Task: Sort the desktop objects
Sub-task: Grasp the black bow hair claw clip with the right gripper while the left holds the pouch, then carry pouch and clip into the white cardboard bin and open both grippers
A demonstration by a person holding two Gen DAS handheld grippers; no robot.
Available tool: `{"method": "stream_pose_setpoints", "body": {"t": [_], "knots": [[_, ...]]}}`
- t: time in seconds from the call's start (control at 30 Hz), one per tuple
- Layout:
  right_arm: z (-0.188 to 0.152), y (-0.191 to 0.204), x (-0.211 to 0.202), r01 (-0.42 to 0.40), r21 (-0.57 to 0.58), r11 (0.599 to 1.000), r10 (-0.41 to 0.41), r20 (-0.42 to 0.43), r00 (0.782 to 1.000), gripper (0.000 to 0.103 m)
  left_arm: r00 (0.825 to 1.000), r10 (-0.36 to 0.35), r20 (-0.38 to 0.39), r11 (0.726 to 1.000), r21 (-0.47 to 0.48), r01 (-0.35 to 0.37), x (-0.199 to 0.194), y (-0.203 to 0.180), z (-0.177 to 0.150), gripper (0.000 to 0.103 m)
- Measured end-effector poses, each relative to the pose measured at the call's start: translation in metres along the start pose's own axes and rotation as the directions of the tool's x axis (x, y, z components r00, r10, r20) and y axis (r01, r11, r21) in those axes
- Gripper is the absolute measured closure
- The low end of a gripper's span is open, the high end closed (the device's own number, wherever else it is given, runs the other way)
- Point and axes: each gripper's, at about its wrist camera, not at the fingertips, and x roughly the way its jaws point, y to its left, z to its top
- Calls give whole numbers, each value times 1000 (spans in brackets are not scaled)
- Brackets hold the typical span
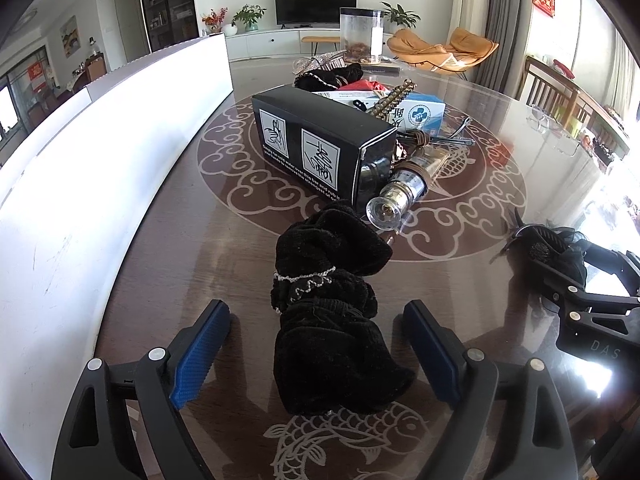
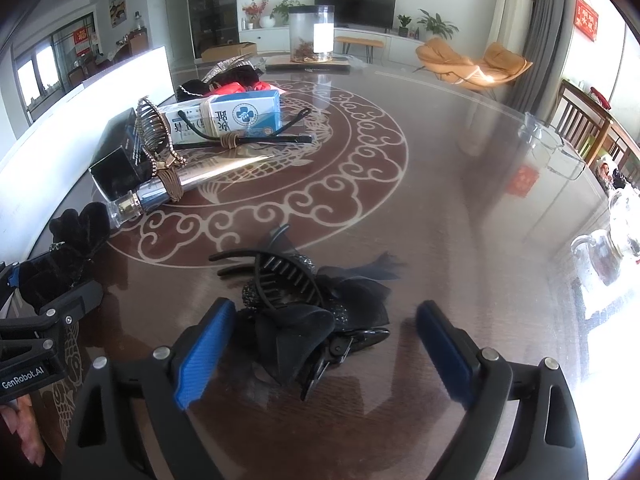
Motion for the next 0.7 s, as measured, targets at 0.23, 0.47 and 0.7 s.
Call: {"method": "stream_pose_setpoints", "body": {"t": [0.23, 0.47, 0.7], "knots": [[0, 1, 0, 3, -3, 1000, -3, 2, 1000, 11, 1000, -9, -22, 1000, 4, 9, 3, 0, -1, 0], [1, 4, -3, -87, -63, 994, 89, 19, 996, 37, 999, -40, 12, 998, 51, 39, -8, -6, -1, 50], [-2, -17, -30, -182, -10, 983, 182, 4, 983, 37, 992, -124, 31, 989, 89, 121, -42, -17, -8, 67]]}}
